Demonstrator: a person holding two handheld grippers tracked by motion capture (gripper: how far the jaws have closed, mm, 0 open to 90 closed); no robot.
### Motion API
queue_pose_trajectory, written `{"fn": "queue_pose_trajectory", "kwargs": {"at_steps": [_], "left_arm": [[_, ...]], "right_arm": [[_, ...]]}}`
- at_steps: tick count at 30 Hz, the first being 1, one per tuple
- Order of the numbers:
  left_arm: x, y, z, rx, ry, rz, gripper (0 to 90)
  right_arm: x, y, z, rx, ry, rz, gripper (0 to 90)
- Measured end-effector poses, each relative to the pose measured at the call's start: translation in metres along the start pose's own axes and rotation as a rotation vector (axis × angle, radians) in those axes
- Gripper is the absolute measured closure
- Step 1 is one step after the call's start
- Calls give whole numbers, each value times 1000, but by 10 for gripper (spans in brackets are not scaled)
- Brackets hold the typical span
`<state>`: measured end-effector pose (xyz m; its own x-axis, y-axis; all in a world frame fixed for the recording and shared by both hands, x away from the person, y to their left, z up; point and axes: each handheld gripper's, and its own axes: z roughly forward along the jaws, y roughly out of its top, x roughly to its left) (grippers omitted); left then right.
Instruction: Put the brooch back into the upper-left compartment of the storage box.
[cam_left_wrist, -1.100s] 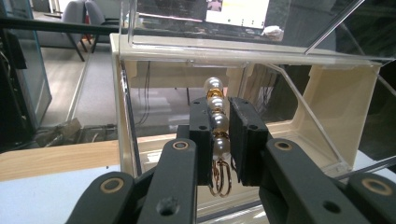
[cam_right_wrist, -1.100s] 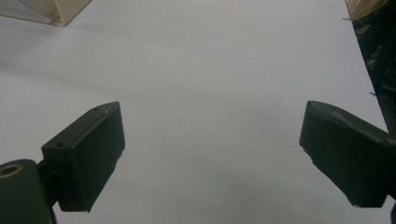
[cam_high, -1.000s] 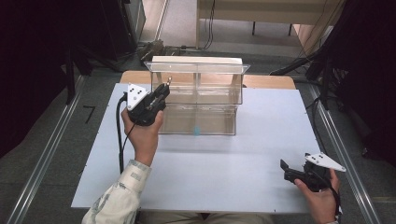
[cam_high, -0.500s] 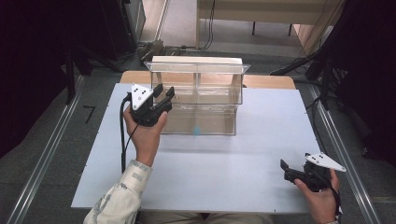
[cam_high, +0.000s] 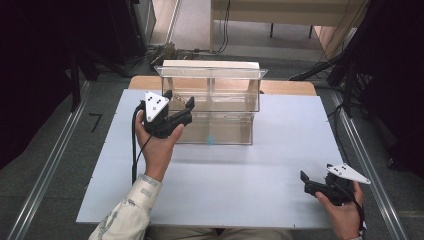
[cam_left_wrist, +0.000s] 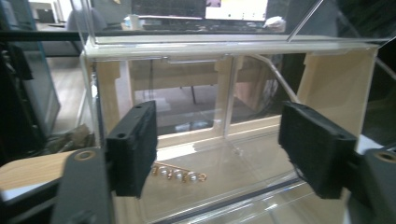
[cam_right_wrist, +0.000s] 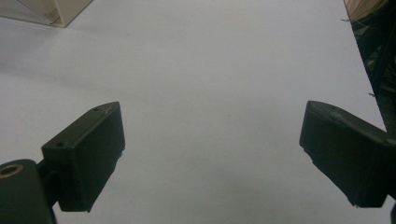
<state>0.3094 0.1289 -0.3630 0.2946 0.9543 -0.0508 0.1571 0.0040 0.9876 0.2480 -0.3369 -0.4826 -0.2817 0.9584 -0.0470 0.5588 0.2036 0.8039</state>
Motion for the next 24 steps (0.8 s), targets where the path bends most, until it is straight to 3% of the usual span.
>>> {"fn": "queue_pose_trajectory", "kwargs": {"at_steps": [12,18,24], "left_arm": [[-4,0,-10,18,7,9,200],[-3,-3,-24,12,-8,-6,200],[3,-14,-42,16,3,-17,200]], "right_arm": [[0,0,0,-3,-3,1,55],[0,0,-1,-6,-5,2,55],[0,0,-1,-7,-7,2,55]]}}
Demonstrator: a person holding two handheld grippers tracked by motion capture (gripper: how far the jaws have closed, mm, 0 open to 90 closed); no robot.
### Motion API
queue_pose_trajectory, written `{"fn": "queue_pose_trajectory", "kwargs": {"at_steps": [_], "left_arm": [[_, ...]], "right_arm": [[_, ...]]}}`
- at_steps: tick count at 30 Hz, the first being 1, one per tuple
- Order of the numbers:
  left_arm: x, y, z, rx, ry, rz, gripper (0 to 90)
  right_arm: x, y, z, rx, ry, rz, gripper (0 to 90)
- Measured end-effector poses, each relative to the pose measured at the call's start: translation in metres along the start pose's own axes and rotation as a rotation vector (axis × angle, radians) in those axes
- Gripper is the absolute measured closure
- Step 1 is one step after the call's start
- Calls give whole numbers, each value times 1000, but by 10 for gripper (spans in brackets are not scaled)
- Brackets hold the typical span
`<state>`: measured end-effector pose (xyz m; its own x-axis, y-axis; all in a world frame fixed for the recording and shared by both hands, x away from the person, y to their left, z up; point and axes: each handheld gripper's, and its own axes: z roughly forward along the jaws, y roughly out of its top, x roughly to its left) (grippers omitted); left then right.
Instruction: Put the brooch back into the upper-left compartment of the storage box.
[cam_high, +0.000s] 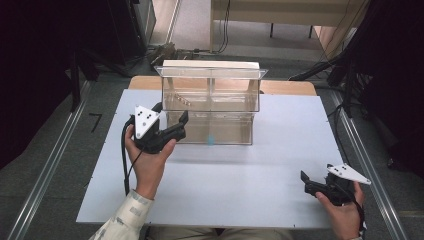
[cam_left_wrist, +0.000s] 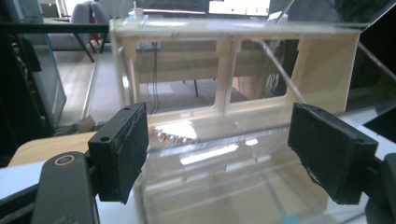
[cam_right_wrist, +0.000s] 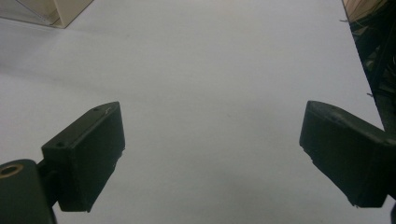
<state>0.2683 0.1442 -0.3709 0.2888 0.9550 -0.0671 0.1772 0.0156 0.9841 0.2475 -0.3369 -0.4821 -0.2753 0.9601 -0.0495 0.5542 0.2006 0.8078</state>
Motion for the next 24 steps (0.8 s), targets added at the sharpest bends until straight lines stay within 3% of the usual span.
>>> {"fn": "queue_pose_trajectory", "kwargs": {"at_steps": [6,18,24], "left_arm": [[12,-18,-20,30,35,-18,200],[51,-76,-53,195,145,-55,201],[69,-96,-66,266,186,-74,200]], "right_arm": [[1,0,-1,1,0,3,55],[1,0,-1,2,0,0,55],[1,0,-2,1,-4,2,55]]}}
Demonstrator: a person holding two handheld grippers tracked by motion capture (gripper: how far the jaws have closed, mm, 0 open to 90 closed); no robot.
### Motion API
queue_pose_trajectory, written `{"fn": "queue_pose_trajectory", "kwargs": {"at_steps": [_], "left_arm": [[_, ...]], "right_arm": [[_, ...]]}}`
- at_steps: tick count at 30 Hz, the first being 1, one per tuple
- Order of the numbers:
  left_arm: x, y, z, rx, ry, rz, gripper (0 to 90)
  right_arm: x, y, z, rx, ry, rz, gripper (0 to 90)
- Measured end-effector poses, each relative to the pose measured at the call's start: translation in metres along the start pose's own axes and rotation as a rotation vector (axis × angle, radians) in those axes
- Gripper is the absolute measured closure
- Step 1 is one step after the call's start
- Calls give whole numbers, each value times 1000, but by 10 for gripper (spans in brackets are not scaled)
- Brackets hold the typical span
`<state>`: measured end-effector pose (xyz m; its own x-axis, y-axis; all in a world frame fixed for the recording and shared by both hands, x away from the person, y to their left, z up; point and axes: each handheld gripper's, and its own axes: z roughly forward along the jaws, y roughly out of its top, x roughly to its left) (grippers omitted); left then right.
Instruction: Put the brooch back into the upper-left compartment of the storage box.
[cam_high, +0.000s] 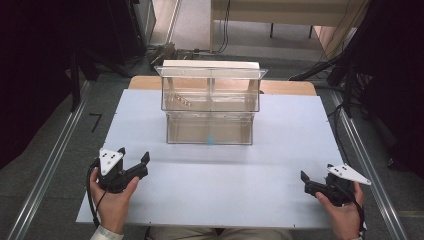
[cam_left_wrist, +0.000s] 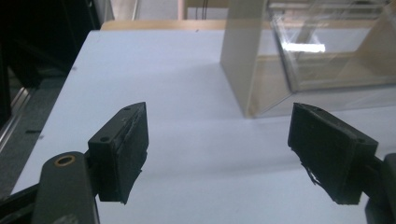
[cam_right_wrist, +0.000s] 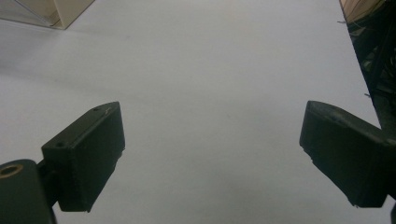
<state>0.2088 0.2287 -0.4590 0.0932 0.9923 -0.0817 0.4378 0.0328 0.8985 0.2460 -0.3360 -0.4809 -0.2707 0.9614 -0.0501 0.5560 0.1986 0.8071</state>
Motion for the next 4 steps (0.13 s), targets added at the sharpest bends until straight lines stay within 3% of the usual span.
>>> {"fn": "queue_pose_trajectory", "kwargs": {"at_steps": [4], "left_arm": [[11,-8,-2,16,20,-24,194]], "right_arm": [[0,0,0,1,0,-2,55]]}}
